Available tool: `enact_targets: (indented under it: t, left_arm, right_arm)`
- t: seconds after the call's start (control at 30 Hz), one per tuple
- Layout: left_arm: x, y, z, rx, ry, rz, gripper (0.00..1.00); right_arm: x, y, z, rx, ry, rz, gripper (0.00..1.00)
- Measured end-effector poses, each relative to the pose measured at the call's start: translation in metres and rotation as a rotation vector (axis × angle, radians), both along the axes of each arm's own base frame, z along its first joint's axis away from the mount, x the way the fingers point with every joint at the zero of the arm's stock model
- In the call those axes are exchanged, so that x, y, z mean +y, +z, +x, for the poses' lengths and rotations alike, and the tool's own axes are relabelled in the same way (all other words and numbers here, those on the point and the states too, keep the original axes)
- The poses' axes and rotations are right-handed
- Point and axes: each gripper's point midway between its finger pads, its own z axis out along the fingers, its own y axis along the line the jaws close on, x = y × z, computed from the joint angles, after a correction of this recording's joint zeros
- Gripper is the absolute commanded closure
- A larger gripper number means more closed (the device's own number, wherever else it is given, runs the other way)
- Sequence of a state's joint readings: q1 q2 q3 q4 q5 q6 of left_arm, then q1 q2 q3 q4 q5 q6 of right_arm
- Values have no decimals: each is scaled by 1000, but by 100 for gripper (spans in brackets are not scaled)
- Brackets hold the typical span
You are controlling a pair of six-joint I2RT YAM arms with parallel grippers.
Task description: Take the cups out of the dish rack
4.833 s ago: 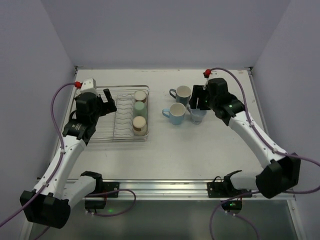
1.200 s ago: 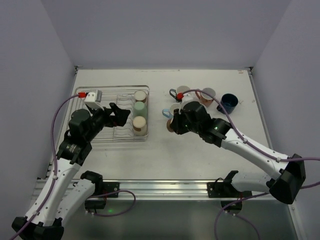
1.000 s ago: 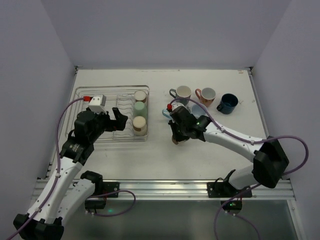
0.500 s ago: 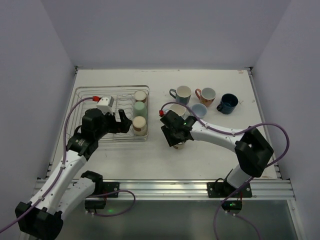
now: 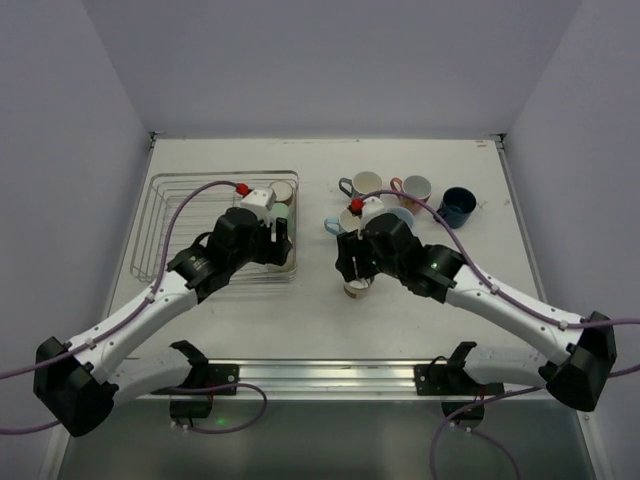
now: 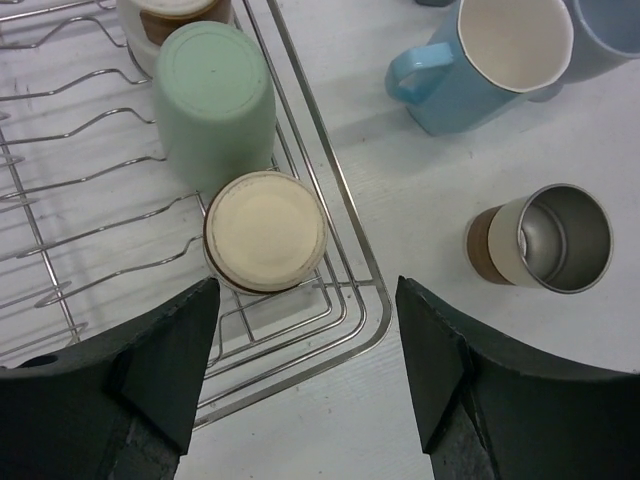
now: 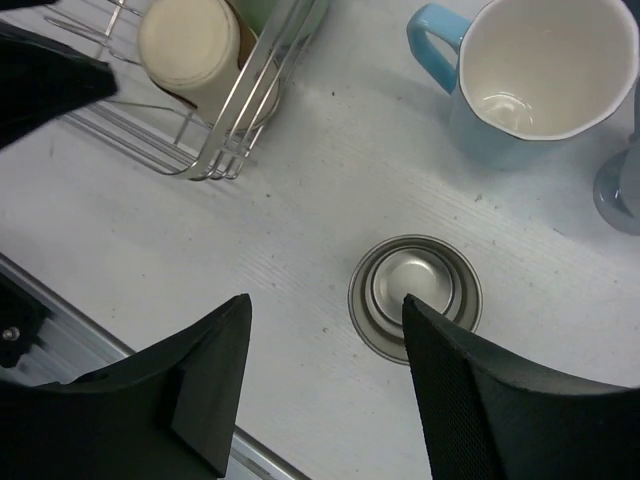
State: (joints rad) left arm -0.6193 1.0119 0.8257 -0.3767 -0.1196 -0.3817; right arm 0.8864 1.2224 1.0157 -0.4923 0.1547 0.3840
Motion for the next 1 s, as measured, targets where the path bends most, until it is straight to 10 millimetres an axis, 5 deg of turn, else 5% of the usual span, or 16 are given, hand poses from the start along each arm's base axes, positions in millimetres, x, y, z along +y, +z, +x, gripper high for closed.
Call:
enact_targets:
  t: [0.17,0.33,0.67,0.83,1.0]
  left_arm:
    - [-3,-24,11,40,37,113,23]
    - [6,-52,16,102,75,212,22]
    - [0,-76,28,151,74,282,18]
    - [-1,-85,34,164,79,313,24]
    - [-1,-81,39,148,88,316,42]
  right_arm:
    - [-13,23,-9,-76,-6,86,37]
    - [-21,20,-15,-90,-9,99,38]
    - [-24,16,-18,-108,-1,116,36]
    - [-23,13,-19,-105,9,123,36]
    - [-20,16,-22,-108,27,147,36]
